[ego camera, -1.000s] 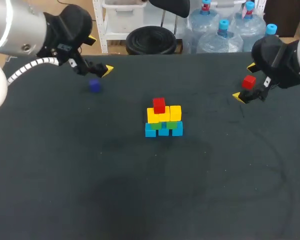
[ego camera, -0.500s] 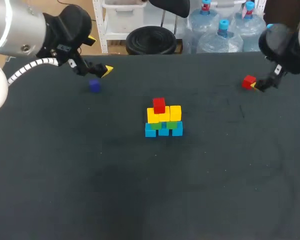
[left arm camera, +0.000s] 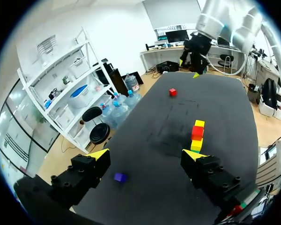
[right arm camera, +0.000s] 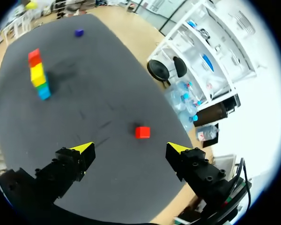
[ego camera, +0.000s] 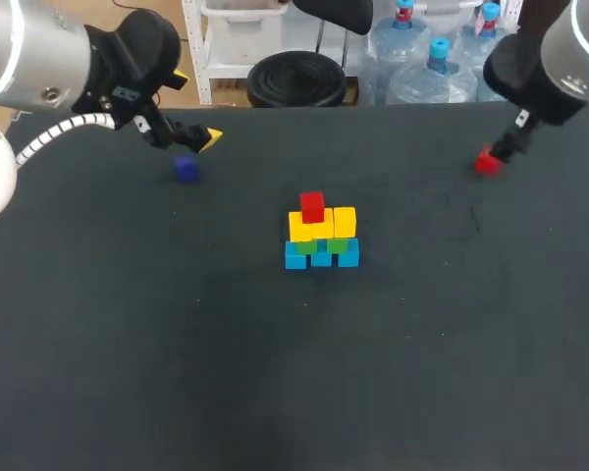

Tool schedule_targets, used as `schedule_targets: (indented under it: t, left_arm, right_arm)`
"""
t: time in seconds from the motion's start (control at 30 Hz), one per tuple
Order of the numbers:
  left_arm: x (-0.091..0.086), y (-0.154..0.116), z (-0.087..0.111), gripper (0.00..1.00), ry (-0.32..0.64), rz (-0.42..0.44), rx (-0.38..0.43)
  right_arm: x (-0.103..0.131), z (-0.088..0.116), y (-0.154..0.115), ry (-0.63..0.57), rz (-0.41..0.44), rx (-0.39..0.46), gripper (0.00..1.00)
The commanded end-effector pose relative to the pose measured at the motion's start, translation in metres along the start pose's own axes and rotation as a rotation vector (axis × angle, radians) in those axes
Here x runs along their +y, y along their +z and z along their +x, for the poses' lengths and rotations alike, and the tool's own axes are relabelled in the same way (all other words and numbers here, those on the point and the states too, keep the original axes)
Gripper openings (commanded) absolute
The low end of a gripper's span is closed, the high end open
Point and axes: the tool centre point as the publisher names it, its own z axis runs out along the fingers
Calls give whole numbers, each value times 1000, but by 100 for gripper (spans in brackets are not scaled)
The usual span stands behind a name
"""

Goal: Place the blue cubes, place green cubes on the blue cubes, place the yellow cubes on the green cubes, then place the red cubes on the yellow cubes, and place purple cube on the red cubes.

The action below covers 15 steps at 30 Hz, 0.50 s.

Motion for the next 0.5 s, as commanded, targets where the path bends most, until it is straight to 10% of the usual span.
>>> schedule_targets:
  t: [0.03, 0.5]
  left_arm:
    - [0, -1, 1, 100, 1, 2, -4]
    - [0, -1, 1, 100, 1, 2, -4]
  right_arm:
    - [-23, -10, 32, 31, -30, 12, 100]
    - [-44, -5, 78, 152, -105, 39, 100]
